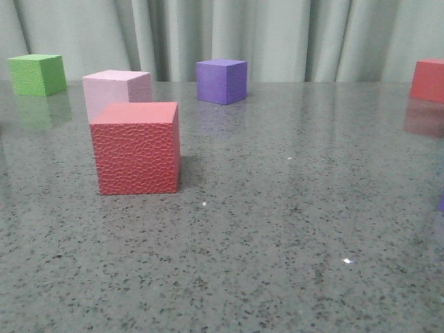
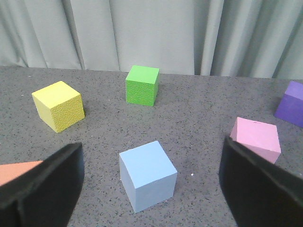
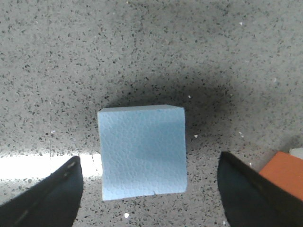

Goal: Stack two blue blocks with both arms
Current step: 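Open the right gripper and lower it onto the light-blue cube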

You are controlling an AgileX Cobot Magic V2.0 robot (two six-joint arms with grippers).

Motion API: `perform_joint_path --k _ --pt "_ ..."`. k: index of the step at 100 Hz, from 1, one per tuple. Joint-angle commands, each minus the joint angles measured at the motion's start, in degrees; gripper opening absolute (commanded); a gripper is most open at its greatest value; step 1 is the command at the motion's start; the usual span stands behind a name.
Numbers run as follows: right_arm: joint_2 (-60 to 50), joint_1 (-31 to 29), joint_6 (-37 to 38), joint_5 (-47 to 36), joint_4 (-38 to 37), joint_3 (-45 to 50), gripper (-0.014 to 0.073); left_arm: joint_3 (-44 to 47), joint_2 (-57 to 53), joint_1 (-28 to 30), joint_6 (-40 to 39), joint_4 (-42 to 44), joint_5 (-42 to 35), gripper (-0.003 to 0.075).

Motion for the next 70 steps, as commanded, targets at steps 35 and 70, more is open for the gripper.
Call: perform_joint_path --k 35,70 --pt "1.08 -0.43 -0.50 -2.10 0.35 -1.86 0.0579 -1.82 0.06 -0.15 -0.02 -0.20 -4.68 0.0566" --pt "3.63 -1.52 -1.92 -3.15 2.69 -1.82 0.0579 -1.82 0.06 -0.15 -0.02 -0.20 -4.68 0.0566"
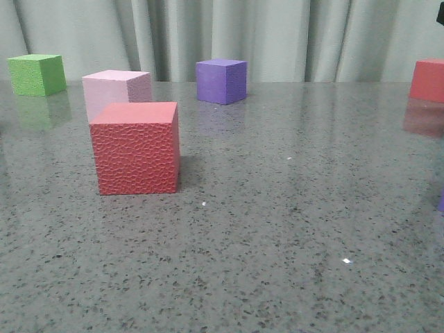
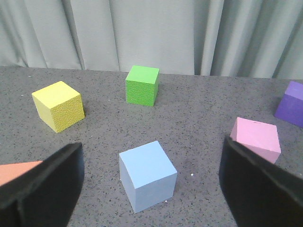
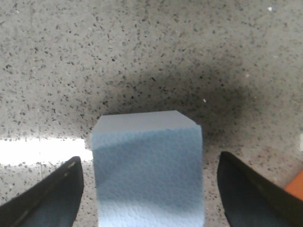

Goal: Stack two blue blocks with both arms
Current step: 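Open the right gripper and lower it onto the light-blue cube, then lift the light-blue cube with the right gripper and carry it sideways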

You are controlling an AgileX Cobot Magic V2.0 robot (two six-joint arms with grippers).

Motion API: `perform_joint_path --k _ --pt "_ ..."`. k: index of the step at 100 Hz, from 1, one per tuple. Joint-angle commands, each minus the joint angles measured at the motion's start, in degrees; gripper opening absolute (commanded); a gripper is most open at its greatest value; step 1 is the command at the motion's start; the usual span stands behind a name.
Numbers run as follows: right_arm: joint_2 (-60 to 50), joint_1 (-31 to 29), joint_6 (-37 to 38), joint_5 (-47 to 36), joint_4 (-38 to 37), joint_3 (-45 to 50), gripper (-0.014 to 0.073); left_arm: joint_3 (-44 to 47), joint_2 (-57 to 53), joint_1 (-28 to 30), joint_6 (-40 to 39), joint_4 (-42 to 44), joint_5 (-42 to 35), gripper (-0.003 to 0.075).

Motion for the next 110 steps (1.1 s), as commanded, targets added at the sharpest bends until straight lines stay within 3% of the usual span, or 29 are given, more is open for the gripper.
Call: perform_joint_path --k 1,48,77,110 --pt "-1.51 -0.46 -0.94 -2.04 0.34 -1.82 0.0579 -1.82 0.06 -0.15 -0.02 -0.20 -4.68 0.0566" --pt "0.97 -0.46 -1.11 -2.25 0.34 -1.62 0.0575 -1.82 0.06 -0.15 -0.02 -0.20 -4.68 0.0566" --pt "0.97 -0.46 -1.11 -1.05 0.20 -1.62 0.0322 -1.82 0.06 -0.15 -0.02 -0.20 -4.68 0.0566" --pt "0.97 -0.46 -1.11 -0.91 0.90 -1.62 0.0306 -1.82 0.06 -0.15 -0.02 -0.20 -4.68 0.0566"
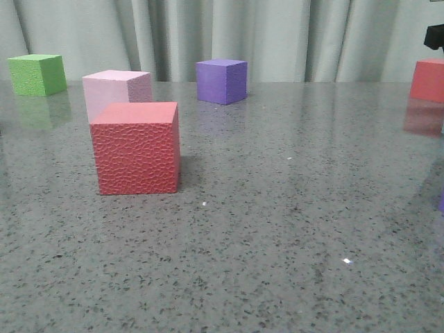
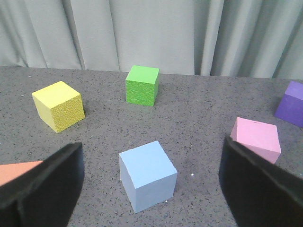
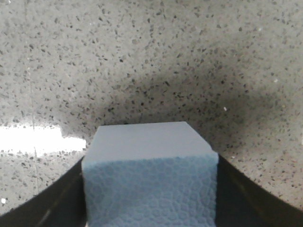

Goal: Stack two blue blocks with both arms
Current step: 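Lift the light-blue cube with the right gripper and carry it sideways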

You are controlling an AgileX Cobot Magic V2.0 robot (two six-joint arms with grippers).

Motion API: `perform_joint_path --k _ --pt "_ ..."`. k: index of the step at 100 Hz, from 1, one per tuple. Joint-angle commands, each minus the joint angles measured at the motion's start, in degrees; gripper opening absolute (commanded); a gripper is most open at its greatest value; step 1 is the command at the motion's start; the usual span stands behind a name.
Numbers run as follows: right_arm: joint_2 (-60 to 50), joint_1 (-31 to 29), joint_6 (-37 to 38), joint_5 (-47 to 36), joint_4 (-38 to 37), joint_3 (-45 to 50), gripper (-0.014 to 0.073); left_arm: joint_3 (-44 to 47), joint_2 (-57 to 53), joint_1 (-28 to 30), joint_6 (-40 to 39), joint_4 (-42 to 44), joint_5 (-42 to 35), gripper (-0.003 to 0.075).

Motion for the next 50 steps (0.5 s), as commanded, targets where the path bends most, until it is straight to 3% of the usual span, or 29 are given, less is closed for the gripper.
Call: perform_joint_path --k 1,32,50 --pt "-2.44 -0.46 -0.44 -0.14 0.12 -1.62 0.0306 -1.82 0.06 -0.15 -0.02 -0.20 -4.68 0.0566" --pt "-2.44 0.72 6.85 8.35 -0.09 -9.22 0.0306 -1.82 0.06 -0.15 -0.02 -0.20 -4.68 0.0566" --pt "-2.42 5.39 11.08 10.99 -1.82 -14.55 0.0306 -1.82 0.06 -0.15 -0.02 -0.20 -4.68 0.0566"
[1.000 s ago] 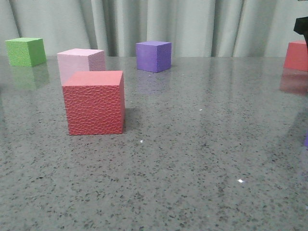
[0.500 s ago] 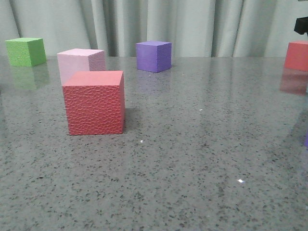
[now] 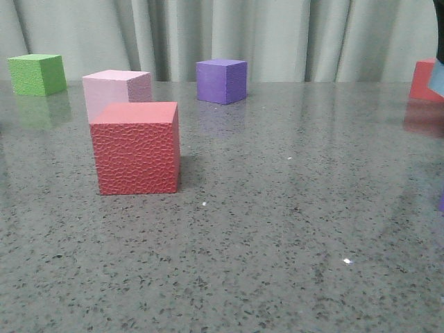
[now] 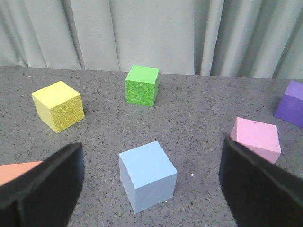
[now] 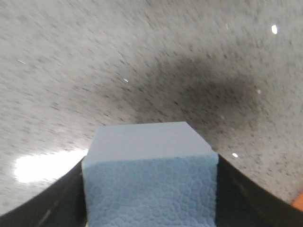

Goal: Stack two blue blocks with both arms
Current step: 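Lift the light-blue cube with the right gripper and carry it sideways, then lower the light-blue cube beside the purple cube and open the right gripper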

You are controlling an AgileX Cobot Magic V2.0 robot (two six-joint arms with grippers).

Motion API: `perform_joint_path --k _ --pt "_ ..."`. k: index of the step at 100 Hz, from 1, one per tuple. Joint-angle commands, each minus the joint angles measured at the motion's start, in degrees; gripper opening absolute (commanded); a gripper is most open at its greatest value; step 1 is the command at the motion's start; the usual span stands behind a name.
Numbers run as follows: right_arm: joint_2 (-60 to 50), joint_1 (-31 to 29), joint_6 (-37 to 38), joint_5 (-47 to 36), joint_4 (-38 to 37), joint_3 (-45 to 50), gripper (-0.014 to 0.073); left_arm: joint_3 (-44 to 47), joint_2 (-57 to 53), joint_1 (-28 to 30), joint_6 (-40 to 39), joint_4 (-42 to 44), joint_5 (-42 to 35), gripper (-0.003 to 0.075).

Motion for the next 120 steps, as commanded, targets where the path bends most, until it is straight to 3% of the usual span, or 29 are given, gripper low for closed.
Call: perform_joint_path --k 1,64,92,120 --pt "-2.42 2.74 2.48 4.81 -1.44 -4.11 0.0306 -1.82 0.06 -0.15 -0.02 -0.20 -4.68 0.0566" --pt "8.80 24.45 8.47 5.81 -1.54 -19.34 0.0306 -1.82 0.06 -0.15 -0.02 -0.20 -4.68 0.0566" --pt "15.23 29.31 8.62 5.81 -1.47 -26.09 0.0306 -1.82 0.06 -0.15 -0.02 -0.20 -4.68 0.0566" --pt "18.27 30.37 9.23 5.81 -1.00 -27.52 0.0306 -1.82 0.06 -0.15 -0.02 -0.20 -4.68 0.0566"
